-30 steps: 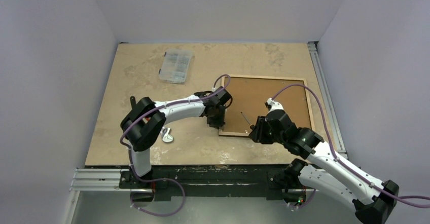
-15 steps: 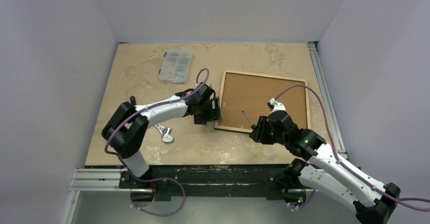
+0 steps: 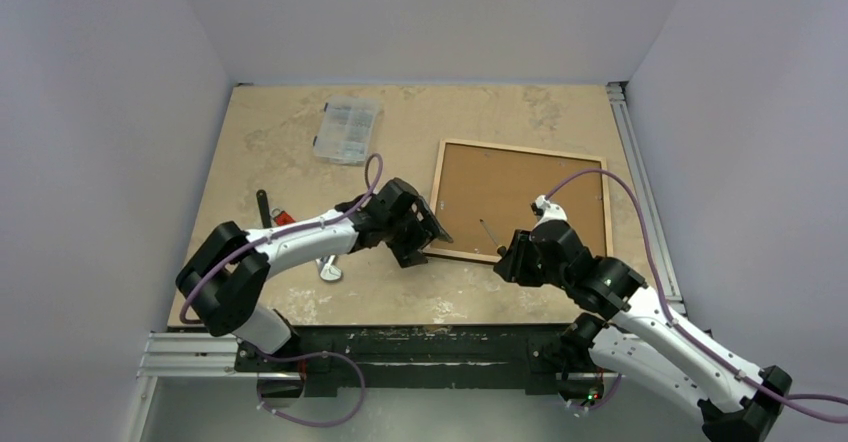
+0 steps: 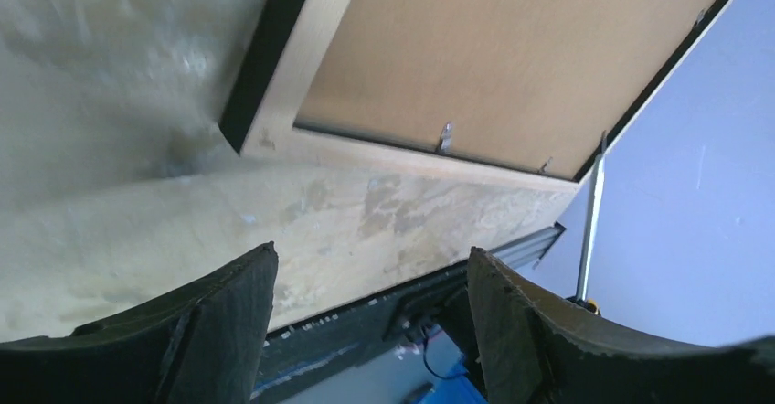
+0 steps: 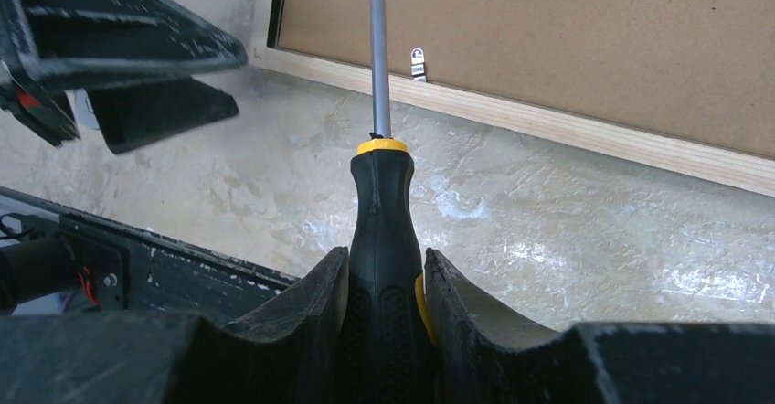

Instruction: Take the photo out of the frame

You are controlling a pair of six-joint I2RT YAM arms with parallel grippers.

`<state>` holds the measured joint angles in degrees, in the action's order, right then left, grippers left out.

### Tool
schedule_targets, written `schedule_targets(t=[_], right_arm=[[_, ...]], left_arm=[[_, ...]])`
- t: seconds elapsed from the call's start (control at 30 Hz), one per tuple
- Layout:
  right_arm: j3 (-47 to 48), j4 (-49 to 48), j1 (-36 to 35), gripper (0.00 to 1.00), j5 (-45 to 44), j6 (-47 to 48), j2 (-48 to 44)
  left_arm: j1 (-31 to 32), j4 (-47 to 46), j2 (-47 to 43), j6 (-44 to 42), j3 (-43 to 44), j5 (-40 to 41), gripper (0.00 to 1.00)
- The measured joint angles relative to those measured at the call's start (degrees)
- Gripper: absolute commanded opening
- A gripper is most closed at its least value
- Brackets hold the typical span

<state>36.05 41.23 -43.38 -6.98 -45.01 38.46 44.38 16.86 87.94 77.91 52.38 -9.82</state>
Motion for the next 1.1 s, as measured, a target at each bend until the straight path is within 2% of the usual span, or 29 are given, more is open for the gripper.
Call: schedule_targets(t=[0.13,0.23,0.43,0.73,1.03,1.1], right_arm=[[-0.2,0.0,0.0,0.0,0.0,0.0,-0.9],[-0.4,0.2,0.0,0.0,0.0,0.0,-2.0],[-0.5,1.7,0.0,0.0,-0.2,0.0,-3.7],[-0.6,3.5,0.0,0.0,-1.4,-0.4,-6.6],[-0.6,4.7,0.0,0.0,-2.0,-0.4,-6.6],[-0.6,4.7,0.0,0.0,-2.4,-0.5,-6.6]], left_arm=[[4.5,-3.8,0.3,10.5,-2.8,0.3,0.78],[7.4,-10.5,2.9,18.5,-4.3,0.0,0.8],[9.2,-17.4,9.0,27.4,-4.5,2.7,0.69],[9.6,-16.4,9.7,33.6,-4.1,9.0,0.63],[8.9,-16.1,13.4,35.9,-1.9,8.5,0.44],[8.5,-15.3,13.8,35.4,-1.3,8.5,0.34]])
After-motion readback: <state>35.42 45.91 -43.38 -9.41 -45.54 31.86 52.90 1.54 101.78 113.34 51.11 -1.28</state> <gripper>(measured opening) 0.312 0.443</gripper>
